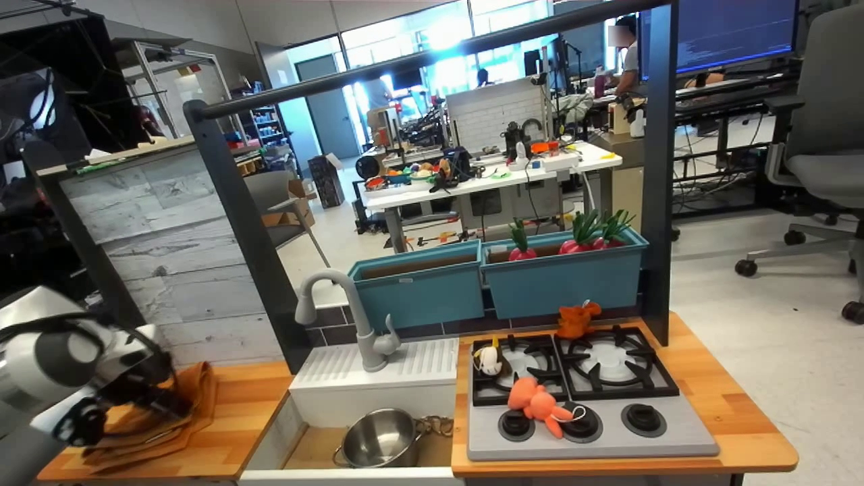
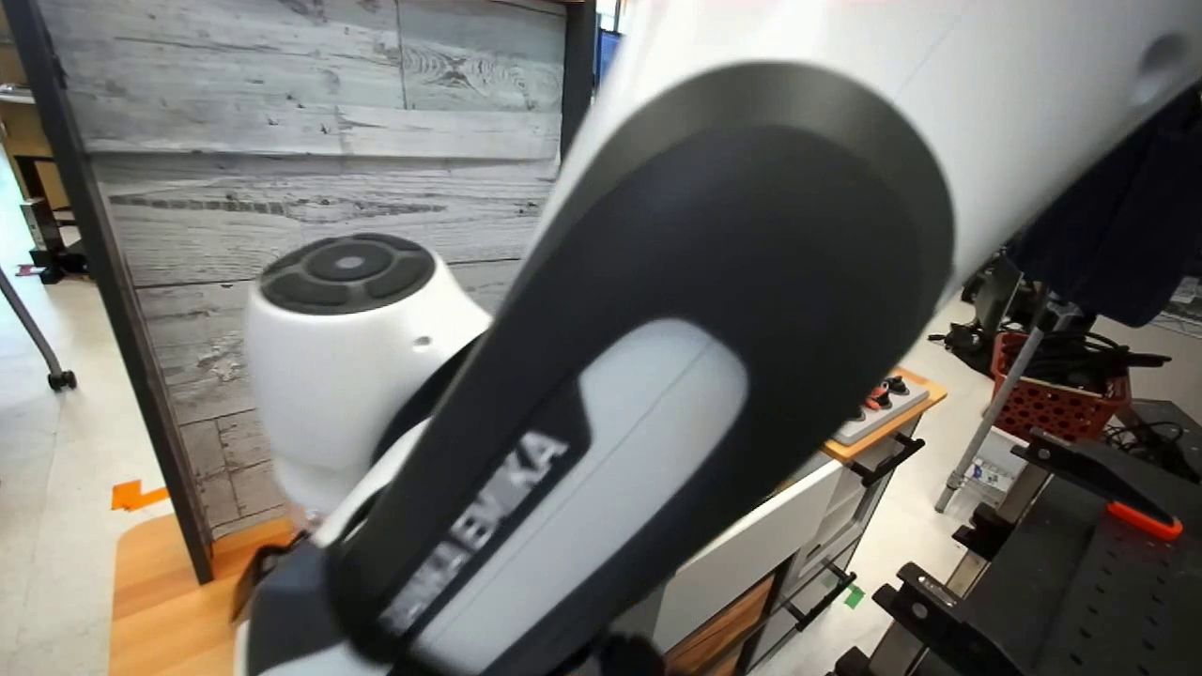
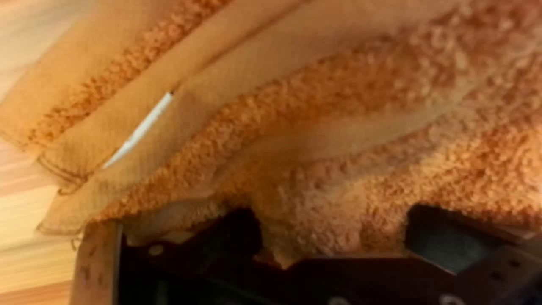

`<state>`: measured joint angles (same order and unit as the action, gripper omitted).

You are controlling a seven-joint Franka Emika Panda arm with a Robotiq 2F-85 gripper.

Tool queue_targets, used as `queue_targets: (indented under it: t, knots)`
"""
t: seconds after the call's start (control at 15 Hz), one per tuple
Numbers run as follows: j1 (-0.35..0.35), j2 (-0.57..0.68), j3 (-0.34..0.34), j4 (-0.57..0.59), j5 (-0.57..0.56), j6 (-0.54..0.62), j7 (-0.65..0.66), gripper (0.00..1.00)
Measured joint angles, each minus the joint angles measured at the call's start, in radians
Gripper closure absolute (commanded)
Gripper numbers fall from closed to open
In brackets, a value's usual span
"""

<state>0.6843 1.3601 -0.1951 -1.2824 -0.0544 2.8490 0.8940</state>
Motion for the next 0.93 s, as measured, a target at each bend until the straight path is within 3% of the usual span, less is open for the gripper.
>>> queue_targets:
  t: [0.27,0.53,0.73,0.93]
  knots:
    - [0.059,0.009,0.107,0.057,0.012,-0.039,-0.015,0.00]
    - [0.005,-0.026,0.164,0.008,0.016,-0.107,-0.065,0.00]
    - [-0.037,-0.089,0.133,-0.114,0.020,-0.117,-0.046,0.00]
    - [-0.067,-0.141,0.054,-0.226,0.039,-0.116,0.001,0.00]
